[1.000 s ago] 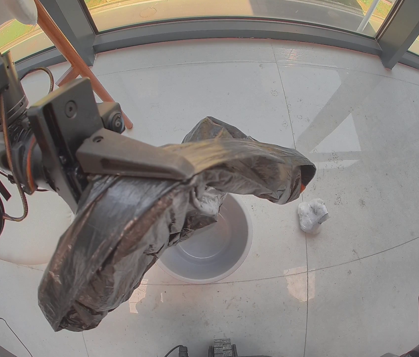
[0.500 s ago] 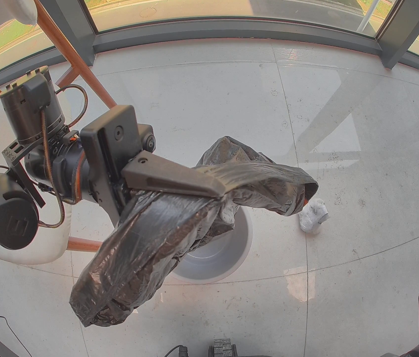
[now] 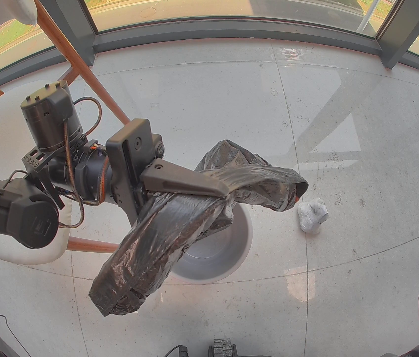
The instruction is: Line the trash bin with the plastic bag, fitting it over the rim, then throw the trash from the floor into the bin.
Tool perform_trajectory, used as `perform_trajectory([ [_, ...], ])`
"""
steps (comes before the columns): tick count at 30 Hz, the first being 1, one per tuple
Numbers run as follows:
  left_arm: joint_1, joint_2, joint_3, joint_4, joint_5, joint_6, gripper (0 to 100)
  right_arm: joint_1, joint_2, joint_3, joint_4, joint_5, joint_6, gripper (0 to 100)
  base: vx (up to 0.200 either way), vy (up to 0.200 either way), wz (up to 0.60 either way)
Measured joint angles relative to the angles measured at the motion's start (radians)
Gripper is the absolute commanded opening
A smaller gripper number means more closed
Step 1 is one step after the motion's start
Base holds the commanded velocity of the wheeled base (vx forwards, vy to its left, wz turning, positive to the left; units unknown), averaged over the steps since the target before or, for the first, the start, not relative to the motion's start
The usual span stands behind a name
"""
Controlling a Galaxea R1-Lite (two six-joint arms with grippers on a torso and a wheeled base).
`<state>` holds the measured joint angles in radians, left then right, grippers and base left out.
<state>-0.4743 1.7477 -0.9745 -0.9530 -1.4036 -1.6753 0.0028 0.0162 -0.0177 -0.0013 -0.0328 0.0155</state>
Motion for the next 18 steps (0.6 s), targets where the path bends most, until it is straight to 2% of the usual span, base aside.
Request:
perform_trajectory([
  [18,0.003,0.126,0.037,-0.224,0.011,-0.021,0,0.000,0.000,0.000,0.000,0.000,0.000,100,0.000,0.000,0.00],
])
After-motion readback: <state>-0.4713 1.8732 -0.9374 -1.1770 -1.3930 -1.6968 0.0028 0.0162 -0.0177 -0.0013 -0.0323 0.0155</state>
